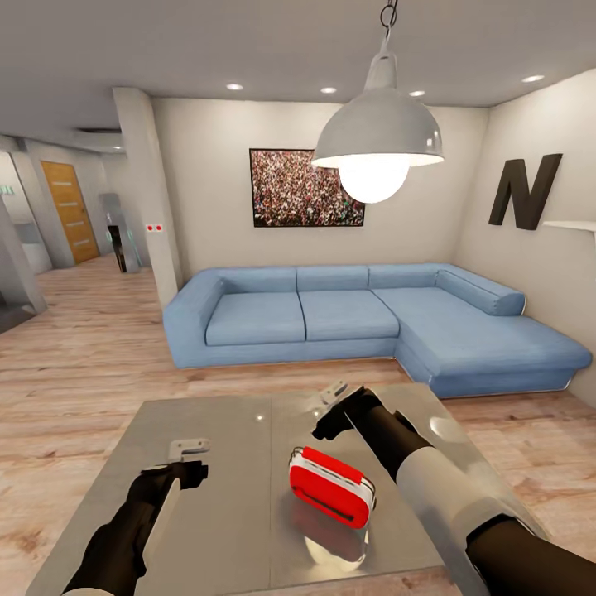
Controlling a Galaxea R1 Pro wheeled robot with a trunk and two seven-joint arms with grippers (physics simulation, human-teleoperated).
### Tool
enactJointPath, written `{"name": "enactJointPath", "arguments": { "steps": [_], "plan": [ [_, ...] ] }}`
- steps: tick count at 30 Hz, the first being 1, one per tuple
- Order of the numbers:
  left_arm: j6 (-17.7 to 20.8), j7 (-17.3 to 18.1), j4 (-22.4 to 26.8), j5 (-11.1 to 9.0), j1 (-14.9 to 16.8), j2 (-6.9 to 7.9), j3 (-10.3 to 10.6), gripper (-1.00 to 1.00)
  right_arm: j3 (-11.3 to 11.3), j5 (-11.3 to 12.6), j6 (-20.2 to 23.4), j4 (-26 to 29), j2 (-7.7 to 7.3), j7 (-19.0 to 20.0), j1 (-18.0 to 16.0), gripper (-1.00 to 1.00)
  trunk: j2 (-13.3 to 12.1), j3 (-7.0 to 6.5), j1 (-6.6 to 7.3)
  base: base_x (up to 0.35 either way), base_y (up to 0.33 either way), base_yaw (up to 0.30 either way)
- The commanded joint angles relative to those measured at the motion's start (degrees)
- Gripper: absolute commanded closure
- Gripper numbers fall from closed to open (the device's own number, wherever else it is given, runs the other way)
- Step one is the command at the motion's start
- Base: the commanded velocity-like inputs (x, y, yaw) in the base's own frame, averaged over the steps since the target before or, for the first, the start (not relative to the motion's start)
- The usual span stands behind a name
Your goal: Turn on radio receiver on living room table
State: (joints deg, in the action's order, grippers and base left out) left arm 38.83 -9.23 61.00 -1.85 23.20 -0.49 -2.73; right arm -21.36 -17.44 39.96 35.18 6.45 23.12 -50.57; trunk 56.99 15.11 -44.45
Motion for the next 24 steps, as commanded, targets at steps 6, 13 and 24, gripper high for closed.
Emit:
{"name": "enactJointPath", "arguments": {
  "steps": [6, 13, 24],
  "plan": [
    [-0.1, 0.0, 0.0, 0.0, 0.0, -0.03, 0.0, -1.00, 0.0, -1.4, -0.1, 0.0, -0.04, 0.0, 0.0, -1.00, 2.4, 1.08, -1.32, 0.000, 0.000, 0.000],
    [-0.1, 0.0, 0.0, 0.0, 0.0, -0.04, 0.0, -1.00, 0.0, -1.5, -0.1, 0.0, -0.04, 0.0, 0.0, -1.00, 5.2, 2.34, -2.86, 0.000, 0.000, 0.000],
    [-0.1, 0.0, 0.0, 0.0, 0.0, -0.04, 0.0, -1.00, 0.1, -1.6, -0.1, 0.0, -0.04, 0.0, 0.0, -1.00, 9.6, 4.31, -5.28, 0.000, 0.000, 0.000]
  ]
}}
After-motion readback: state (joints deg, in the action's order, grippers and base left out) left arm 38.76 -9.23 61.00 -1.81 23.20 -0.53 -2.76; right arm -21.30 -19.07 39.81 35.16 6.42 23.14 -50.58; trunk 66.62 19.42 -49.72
